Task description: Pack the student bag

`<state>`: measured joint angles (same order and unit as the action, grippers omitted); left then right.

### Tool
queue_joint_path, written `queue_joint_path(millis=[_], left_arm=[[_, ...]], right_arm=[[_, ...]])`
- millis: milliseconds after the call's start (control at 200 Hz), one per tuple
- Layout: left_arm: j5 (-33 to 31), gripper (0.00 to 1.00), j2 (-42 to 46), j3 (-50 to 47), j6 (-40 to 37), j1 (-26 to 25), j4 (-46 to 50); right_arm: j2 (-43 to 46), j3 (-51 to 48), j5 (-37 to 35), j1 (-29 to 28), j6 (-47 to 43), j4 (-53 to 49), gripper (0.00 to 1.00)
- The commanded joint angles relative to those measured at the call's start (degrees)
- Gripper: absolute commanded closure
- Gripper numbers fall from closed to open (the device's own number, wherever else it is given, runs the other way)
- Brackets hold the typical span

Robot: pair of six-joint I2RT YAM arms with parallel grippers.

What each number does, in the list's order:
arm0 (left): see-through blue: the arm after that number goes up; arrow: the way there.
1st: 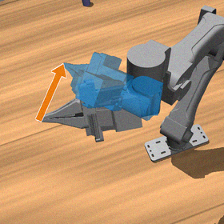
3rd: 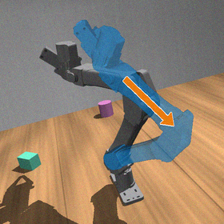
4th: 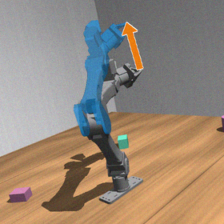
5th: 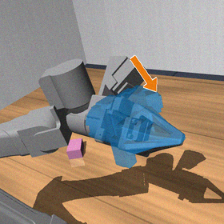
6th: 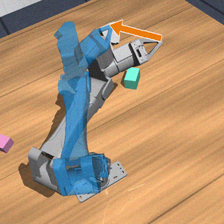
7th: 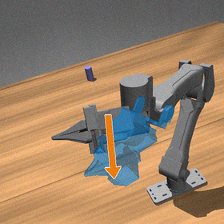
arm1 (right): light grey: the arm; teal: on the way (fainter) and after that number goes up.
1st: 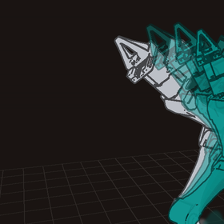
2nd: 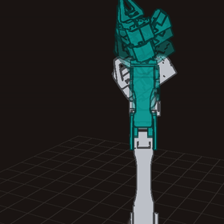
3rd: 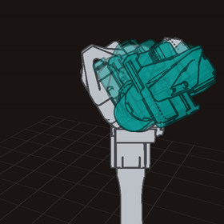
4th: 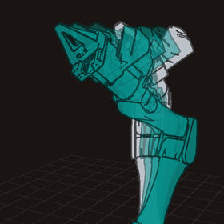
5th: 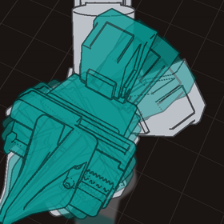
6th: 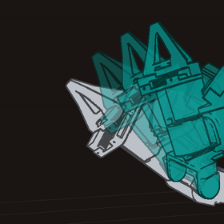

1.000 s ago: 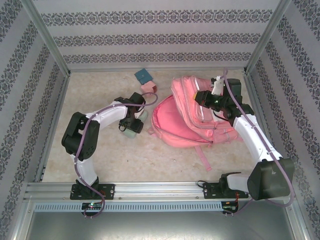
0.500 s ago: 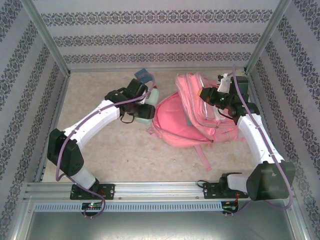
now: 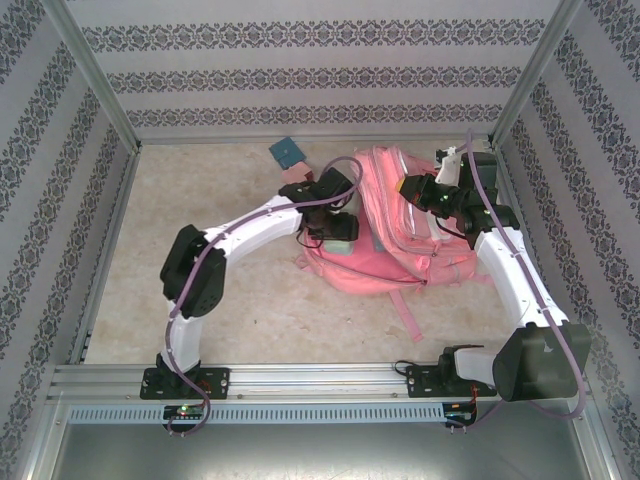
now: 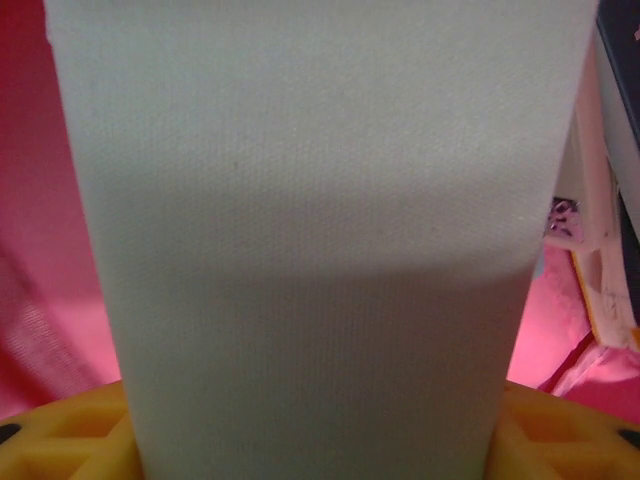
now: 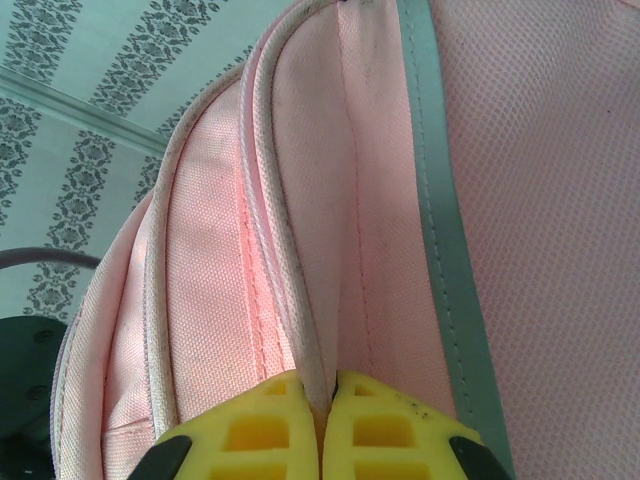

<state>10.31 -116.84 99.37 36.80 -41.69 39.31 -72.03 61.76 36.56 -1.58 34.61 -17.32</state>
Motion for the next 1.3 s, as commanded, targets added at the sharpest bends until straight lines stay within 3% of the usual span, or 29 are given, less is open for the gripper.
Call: queue_joint_path(millis=[0,245,360,480,615,964,1294], left_arm=[[-1.1,0.40,-3.2,5.1,4.1,-0.9,0.3],[-5.2,0.38,-10.7,12.6,7.4,-1.4,7.3],[-4.1,0.31,-11.7,12.5,8.5,-1.4,6.9],[-2.9,0.16,-11.8,13.0,8.4,-1.4,6.6],[-2.0,0.09,-9.5,12.6,7.4,-1.3,5.3],[-1.5,0.02,0.8,7.7,5.2,0.0,4.5],[-4.4,0.03,10.8,-0.5,-2.4,6.8,5.4]], right_arm=[[2.6,1.4,1.3,1.0,0.9,3.4,1.00],[2.8,1.0,1.0,1.0,0.9,3.6,1.00],[2.6,0.9,0.8,1.0,0.5,3.5,1.00],[2.2,0.7,0.9,1.0,0.5,4.0,1.00],[1.7,0.4,0.5,1.0,-0.1,4.0,1.00],[0.5,0.3,0.0,1.0,-0.9,3.9,1.00],[-1.2,0.1,0.4,1.0,-1.1,4.0,1.00]])
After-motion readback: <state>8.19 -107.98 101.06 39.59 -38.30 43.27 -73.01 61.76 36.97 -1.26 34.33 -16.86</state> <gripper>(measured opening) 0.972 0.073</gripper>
